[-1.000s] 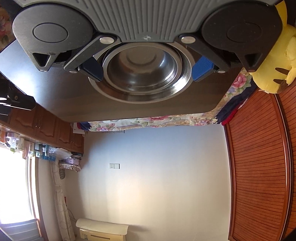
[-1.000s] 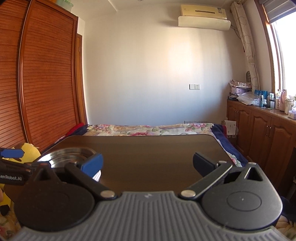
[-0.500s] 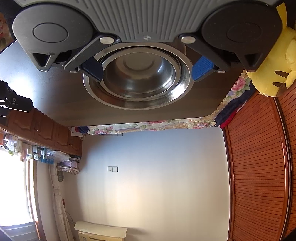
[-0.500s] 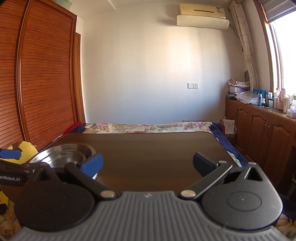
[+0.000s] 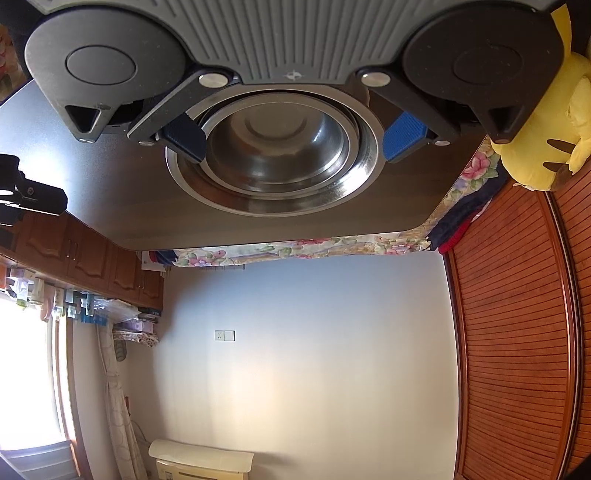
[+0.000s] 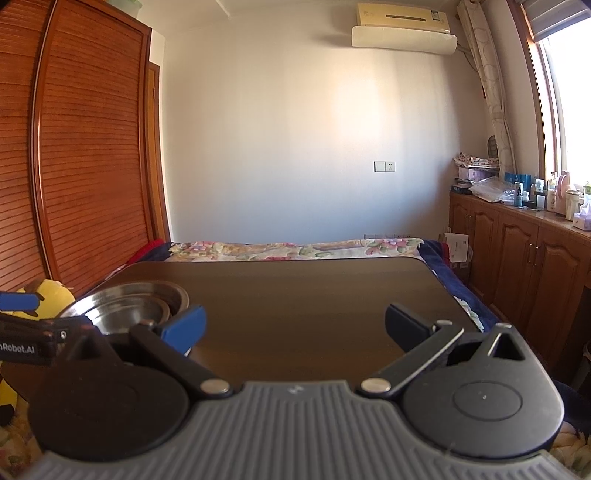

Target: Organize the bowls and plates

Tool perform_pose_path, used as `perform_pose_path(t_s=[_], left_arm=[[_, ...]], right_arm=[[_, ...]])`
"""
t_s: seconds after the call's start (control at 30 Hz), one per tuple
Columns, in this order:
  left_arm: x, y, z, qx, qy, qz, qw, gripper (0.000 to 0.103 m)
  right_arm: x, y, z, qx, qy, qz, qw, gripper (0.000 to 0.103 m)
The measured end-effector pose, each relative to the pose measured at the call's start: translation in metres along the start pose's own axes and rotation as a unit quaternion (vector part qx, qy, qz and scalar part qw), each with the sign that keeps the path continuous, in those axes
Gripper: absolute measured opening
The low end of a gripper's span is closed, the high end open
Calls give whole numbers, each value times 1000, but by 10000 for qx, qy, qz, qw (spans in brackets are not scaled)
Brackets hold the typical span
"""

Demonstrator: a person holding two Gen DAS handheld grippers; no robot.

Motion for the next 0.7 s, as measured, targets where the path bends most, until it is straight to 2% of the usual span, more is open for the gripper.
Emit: perform_pose_path(t_s=[0.7], left_arm=[[4,6,0,-62,-1,44,10000,103]], right_arm=[[-2,1,-1,18,5,3,10000,103]])
Point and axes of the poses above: each gripper's, at about its wrist camera, not at the fingertips, and y roughly against the way its jaws point, z to its right, x to its top, the point moved 5 cm from there along -y, roughly the way its jaws point, and after that the axes turned 11 degrees about x, right-handed, at the moved point
